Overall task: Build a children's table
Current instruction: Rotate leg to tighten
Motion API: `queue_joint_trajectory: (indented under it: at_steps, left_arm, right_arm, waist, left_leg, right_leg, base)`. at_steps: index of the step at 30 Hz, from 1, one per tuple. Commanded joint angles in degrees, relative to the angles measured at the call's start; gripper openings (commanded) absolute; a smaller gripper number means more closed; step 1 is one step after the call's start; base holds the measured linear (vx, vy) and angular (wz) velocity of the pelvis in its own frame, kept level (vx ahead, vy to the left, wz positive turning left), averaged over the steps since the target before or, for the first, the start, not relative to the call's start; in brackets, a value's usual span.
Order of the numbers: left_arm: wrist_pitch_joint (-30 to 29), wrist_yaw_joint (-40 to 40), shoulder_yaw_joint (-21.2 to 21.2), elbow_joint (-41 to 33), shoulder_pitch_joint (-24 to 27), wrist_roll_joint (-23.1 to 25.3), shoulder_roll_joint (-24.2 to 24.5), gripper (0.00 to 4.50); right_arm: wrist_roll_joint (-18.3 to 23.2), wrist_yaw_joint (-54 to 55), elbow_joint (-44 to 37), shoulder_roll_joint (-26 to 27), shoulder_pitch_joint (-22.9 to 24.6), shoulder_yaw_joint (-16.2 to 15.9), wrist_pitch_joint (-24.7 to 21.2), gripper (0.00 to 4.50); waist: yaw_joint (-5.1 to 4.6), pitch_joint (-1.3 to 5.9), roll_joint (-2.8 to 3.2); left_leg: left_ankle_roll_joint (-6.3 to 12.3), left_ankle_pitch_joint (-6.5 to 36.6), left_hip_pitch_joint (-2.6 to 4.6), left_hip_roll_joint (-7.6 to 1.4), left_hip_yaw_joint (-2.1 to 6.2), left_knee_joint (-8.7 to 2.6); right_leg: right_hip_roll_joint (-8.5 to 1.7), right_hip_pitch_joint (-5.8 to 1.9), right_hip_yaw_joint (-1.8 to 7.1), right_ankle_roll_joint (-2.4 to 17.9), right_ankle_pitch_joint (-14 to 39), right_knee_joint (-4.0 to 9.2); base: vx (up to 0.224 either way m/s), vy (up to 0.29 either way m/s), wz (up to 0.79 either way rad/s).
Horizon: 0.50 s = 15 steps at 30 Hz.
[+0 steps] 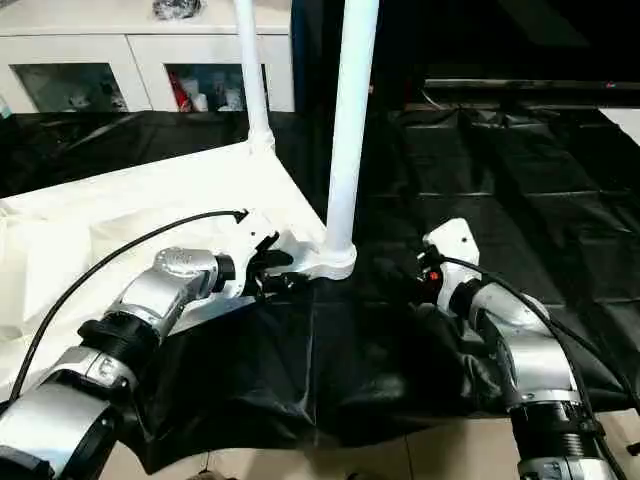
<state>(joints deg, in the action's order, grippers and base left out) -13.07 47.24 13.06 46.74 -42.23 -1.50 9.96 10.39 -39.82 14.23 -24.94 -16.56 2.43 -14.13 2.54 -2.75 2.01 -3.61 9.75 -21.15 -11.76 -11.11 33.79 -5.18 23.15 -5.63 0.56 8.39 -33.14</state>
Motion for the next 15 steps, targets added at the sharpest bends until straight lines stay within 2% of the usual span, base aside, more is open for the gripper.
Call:
queue_joint_trajectory:
  at_steps: [1,7,8,9,10,12,13,15]
  left_arm:
    - [0.45,0.51,-0.51,2.09,-0.92,0.24,0.04,2.22]
    - [0.97,2.10,-0.05,3.33,-1.03,0.50,-0.11,1.73]
    - [0.96,2.68,0.04,3.36,-0.88,0.44,0.02,1.64]
    - [0.97,2.89,0.08,3.36,-0.82,0.42,0.07,1.53]
    - [1.02,3.19,0.14,3.37,-0.73,0.44,0.17,1.45]
    - [1.01,3.69,0.25,3.18,-0.56,0.42,0.29,1.39]
    - [1.10,4.12,0.27,3.26,-0.48,0.45,0.40,1.30]
    - [1.06,5.05,0.47,3.23,-0.33,0.51,0.65,1.12]
  right_arm:
    - [-0.52,-0.07,-0.19,-0.34,-0.61,-0.21,0.60,3.22]
    - [-0.54,-0.23,0.07,-0.57,-0.38,-0.76,1.18,3.22]
    - [-0.39,-0.19,0.06,-0.44,-0.38,-0.57,1.11,3.22]
    - [-0.34,-0.21,0.06,-0.43,-0.40,-0.50,1.06,3.22]
    - [-0.38,-0.37,0.08,-0.47,-0.41,-0.57,1.11,3.22]
    - [-0.40,-0.57,0.11,-0.53,-0.42,-0.68,1.14,3.22]
    - [-0.44,-0.69,0.20,-0.58,-0.45,-0.82,1.23,3.22]
    - [-0.40,-0.81,0.37,-0.67,-0.56,-0.90,1.30,3.22]
  waist:
    - [0.20,4.01,-1.19]
    - [0.24,4.01,-1.33]
    - [0.23,4.01,-1.52]
    - [0.27,4.00,-1.43]
    - [0.22,4.02,-1.72]
    - [0.29,4.00,-1.56]
    - [0.31,4.00,-1.72]
    - [0.30,3.98,-1.63]
  left_leg:
    - [5.46,12.65,0.34,-0.61,0.62,-3.16]
    - [5.55,12.56,0.33,-0.75,0.64,-3.19]
    - [5.61,12.51,0.30,-0.74,0.61,-3.18]
    - [5.62,12.49,0.33,-0.74,0.64,-3.20]
    - [5.72,12.27,0.28,-0.76,0.58,-3.19]
    - [5.79,12.12,0.29,-0.76,0.59,-3.18]
    - [5.89,11.92,0.27,-0.76,0.60,-3.18]
    - [5.91,11.81,0.26,-0.81,0.60,-3.21]
  right_leg:
    - [-2.69,-3.02,1.94,8.23,21.99,4.85]
    - [-2.79,-3.07,2.01,8.68,21.63,4.68]
    - [-2.80,-3.08,2.01,8.68,21.63,4.69]
    - [-2.83,-3.07,2.01,8.71,21.76,4.69]
    - [-2.80,-3.06,2.05,8.74,21.53,4.66]
    - [-2.84,-3.06,2.06,8.79,21.55,4.60]
    - [-2.89,-3.09,2.07,8.79,21.58,4.56]
    - [-2.88,-3.05,2.09,8.79,21.55,4.58]
  base:
    - [0.000,0.000,0.00]
    - [0.000,0.000,0.00]
    - [0.000,0.000,0.00]
    - [0.000,0.000,0.00]
    - [0.000,0.000,0.00]
    - [0.000,0.000,0.00]
    - [0.000,0.000,0.00]
    - [0.000,0.000,0.00]
